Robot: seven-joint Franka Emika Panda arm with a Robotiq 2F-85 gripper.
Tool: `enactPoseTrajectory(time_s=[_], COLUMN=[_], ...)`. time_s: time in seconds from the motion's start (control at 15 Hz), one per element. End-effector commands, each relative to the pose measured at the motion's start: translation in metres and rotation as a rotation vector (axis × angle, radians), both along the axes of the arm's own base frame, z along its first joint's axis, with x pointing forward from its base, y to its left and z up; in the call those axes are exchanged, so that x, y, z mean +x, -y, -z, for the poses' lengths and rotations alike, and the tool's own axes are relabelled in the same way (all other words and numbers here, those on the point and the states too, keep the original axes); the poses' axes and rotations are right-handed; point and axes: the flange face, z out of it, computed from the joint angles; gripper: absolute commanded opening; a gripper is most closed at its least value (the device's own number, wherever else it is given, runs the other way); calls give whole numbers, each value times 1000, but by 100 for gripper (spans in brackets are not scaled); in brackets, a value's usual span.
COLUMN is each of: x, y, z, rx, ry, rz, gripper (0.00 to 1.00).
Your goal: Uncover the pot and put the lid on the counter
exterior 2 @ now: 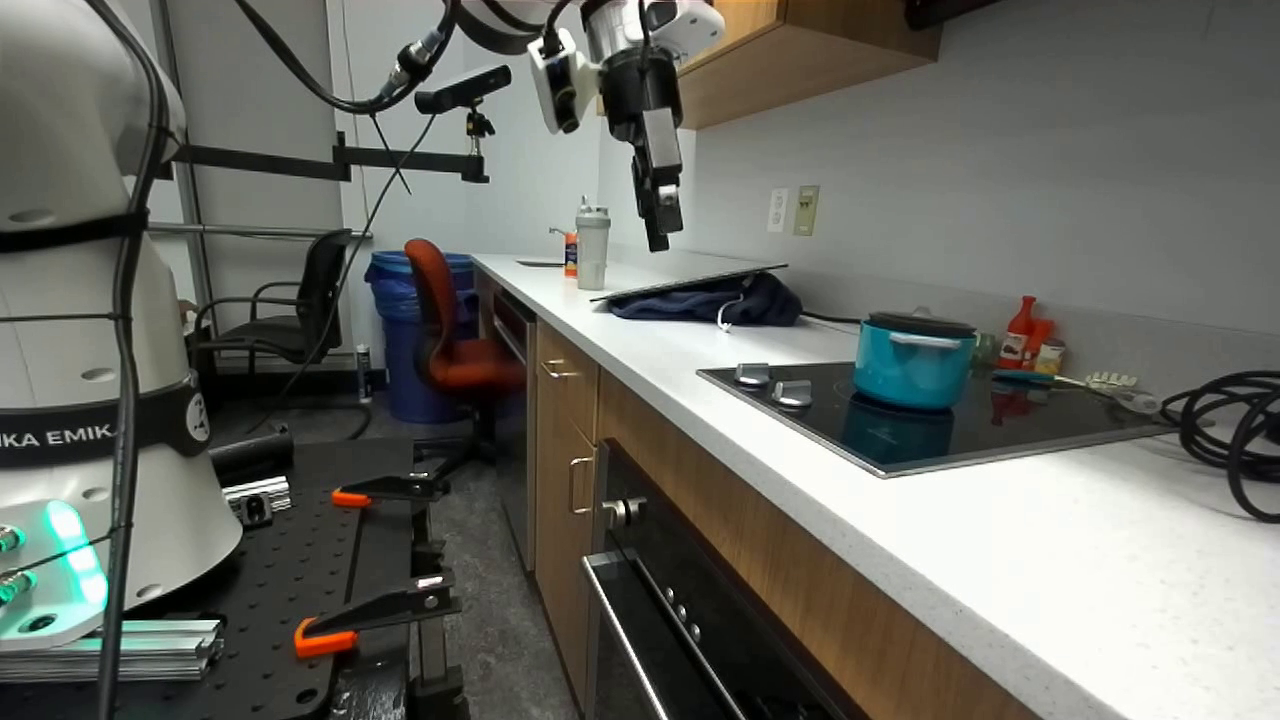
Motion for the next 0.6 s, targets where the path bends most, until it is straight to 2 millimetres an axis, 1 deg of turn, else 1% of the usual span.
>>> enactPoseTrajectory(time_s=[0.0, 0.2, 0.53], x=[14, 29, 59], y=[9, 18, 26], z=[7, 7, 2], rx=[-116, -183, -189], ry=[-2, 32, 151], rz=[-119, -206, -296], gripper=[100, 100, 100])
